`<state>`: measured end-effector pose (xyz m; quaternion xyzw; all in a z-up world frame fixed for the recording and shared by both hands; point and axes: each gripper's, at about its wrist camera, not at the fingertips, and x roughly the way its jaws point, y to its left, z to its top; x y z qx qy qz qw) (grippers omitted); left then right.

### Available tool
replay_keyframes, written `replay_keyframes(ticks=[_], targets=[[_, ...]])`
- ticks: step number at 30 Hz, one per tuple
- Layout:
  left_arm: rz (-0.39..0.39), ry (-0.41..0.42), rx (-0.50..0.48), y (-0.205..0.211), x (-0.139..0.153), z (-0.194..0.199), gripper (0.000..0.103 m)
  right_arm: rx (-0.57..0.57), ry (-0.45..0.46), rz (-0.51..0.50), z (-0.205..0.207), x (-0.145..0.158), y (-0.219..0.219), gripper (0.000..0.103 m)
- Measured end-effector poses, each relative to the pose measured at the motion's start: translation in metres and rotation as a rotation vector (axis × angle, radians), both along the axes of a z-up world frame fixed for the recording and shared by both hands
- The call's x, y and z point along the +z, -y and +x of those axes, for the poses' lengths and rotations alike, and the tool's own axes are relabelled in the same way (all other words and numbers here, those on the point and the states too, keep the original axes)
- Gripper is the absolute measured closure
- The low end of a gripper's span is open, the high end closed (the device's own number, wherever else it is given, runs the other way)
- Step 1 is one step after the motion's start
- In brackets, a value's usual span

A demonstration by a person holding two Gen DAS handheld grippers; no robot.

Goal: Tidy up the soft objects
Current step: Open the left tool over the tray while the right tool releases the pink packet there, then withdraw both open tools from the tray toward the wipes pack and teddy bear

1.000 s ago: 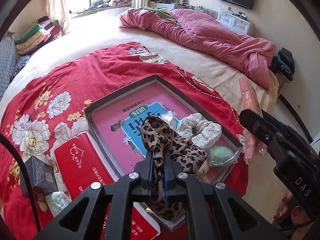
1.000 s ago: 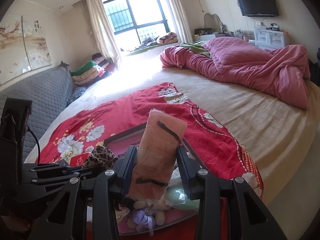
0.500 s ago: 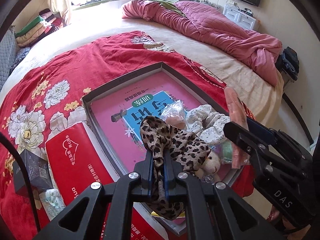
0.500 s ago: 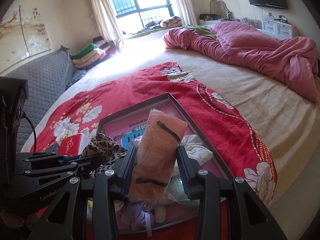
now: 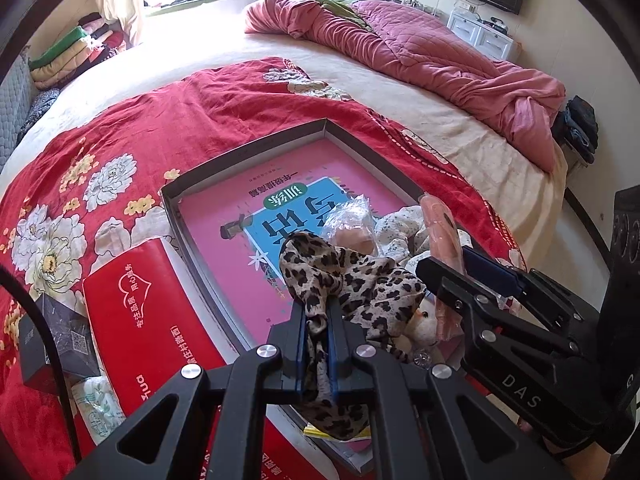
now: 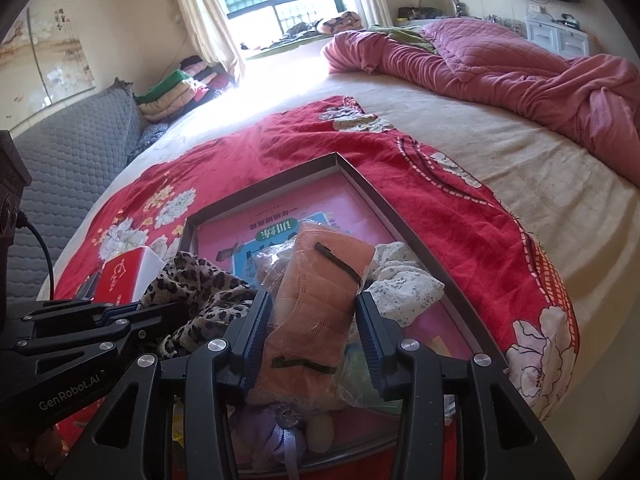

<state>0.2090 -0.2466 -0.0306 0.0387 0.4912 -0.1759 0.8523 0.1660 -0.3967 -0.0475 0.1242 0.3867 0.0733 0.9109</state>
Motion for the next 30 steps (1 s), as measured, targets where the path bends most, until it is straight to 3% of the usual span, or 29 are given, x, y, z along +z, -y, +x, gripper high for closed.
replay_keyframes(ticks=[7,12,19,23,28,30], targets=[[0.002,-0.003,-0.001,0.001,-0.002,0.000,0.093,0.012,0.000,0.005,0.001,-0.002,-0.003,0.057],[0.003,-0.001,-0.001,0.001,-0.002,0.000,0.093,0.005,0.026,-0.001,-0.002,0.003,-0.002,0.046],[0.015,0.004,-0.004,0.001,0.000,-0.002,0.091,-0.037,0.058,0.005,-0.009,0.012,0.008,0.043],[0.013,-0.003,0.003,-0.001,0.001,-0.003,0.082,-0.075,0.067,-0.002,-0.012,0.016,0.014,0.035],[0.004,-0.002,0.016,-0.006,0.004,-0.003,0.074,-0.096,0.069,-0.009,-0.015,0.018,0.018,0.035],[0.002,0.004,0.017,-0.008,0.006,-0.004,0.062,-0.101,0.071,-0.018,-0.017,0.020,0.018,0.035]])
